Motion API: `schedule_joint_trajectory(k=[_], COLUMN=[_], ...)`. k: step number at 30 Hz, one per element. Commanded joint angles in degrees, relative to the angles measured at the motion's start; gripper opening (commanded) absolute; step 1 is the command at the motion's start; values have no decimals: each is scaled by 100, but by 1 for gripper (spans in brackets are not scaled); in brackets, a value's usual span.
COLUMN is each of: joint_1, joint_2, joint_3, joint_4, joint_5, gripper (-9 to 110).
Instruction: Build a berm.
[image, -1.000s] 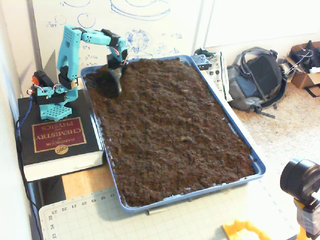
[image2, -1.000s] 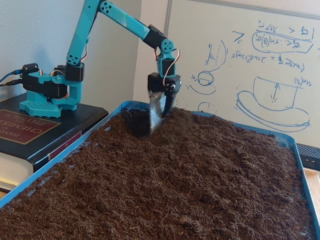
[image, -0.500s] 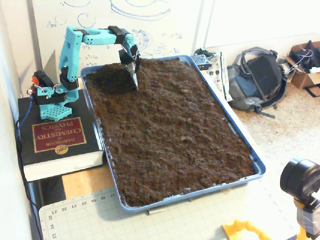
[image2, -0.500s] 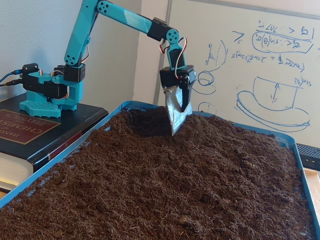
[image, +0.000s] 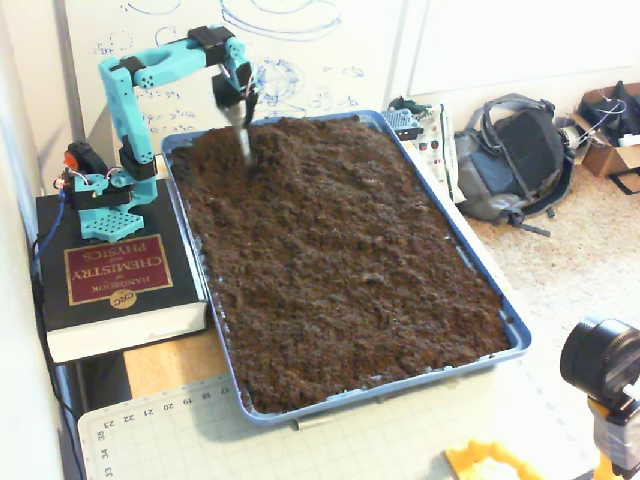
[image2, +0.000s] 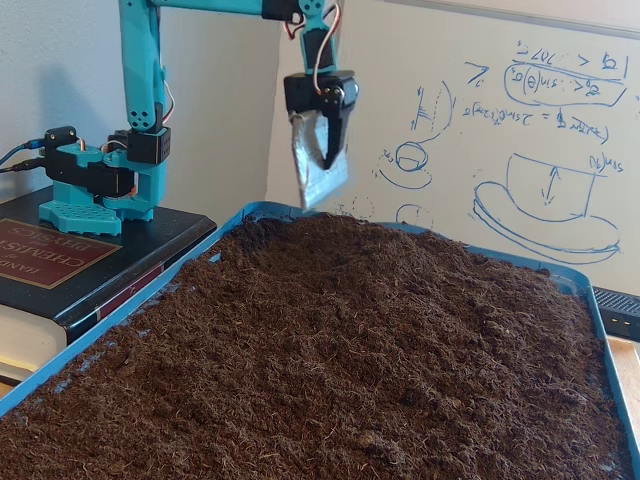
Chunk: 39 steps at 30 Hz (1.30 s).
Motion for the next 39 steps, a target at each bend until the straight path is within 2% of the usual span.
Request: schedule_joint_trajectory(k=[1,12,26,33,39], joint_1=[44,316,571,571,589], joint_2=[299,-949,-2391,-2646,-2742], joint_3=[299,483,519,404,-352], joint_4=[422,387,-1327,-1433,-1433], joint_5=[-70,-79,-79,-88,-88], gripper=[1,1,1,1,1])
